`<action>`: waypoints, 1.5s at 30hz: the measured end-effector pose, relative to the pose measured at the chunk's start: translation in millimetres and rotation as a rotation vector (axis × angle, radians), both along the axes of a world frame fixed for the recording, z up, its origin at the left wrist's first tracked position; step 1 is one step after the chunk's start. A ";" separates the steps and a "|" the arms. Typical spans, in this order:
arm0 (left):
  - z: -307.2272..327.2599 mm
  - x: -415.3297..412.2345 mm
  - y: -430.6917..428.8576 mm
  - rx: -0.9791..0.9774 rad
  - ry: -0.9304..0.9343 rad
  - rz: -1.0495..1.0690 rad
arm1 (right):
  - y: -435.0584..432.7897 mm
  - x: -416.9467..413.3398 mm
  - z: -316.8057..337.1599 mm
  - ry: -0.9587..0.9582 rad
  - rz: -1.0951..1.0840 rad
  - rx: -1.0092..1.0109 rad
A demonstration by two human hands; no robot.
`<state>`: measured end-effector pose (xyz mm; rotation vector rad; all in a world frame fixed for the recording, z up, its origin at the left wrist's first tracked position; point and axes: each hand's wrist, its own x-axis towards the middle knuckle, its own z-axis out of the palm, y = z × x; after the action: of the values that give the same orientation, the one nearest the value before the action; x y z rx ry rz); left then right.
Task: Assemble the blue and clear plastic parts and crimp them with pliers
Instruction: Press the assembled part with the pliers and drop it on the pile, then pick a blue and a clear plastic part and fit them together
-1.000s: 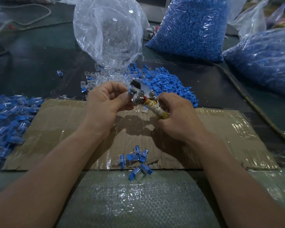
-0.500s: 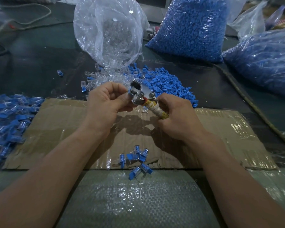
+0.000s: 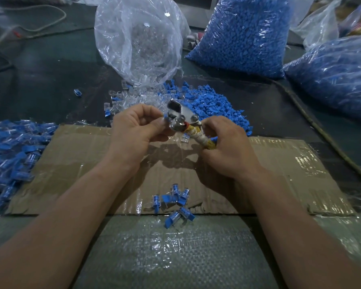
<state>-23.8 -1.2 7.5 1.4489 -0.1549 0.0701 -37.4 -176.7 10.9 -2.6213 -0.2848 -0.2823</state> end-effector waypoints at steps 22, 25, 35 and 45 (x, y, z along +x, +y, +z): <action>7.5 -14.4 4.1 0.434 0.171 -0.852 | -49.9 19.0 -9.4 0.152 -0.509 -0.018; 10.2 -16.6 4.3 0.334 0.218 -0.775 | -48.9 19.3 -8.7 0.166 -0.500 -0.061; -9.3 16.4 20.8 0.786 -0.099 0.425 | -47.7 17.3 -5.5 0.224 -0.465 -0.128; -19.1 26.2 24.0 1.112 -0.033 0.338 | -44.9 17.2 -6.0 0.239 -0.437 -0.171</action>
<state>2.4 22.8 -11.6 2.5763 0.0493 0.3205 -20.2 -221.6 4.9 -2.8299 0.3648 -0.0871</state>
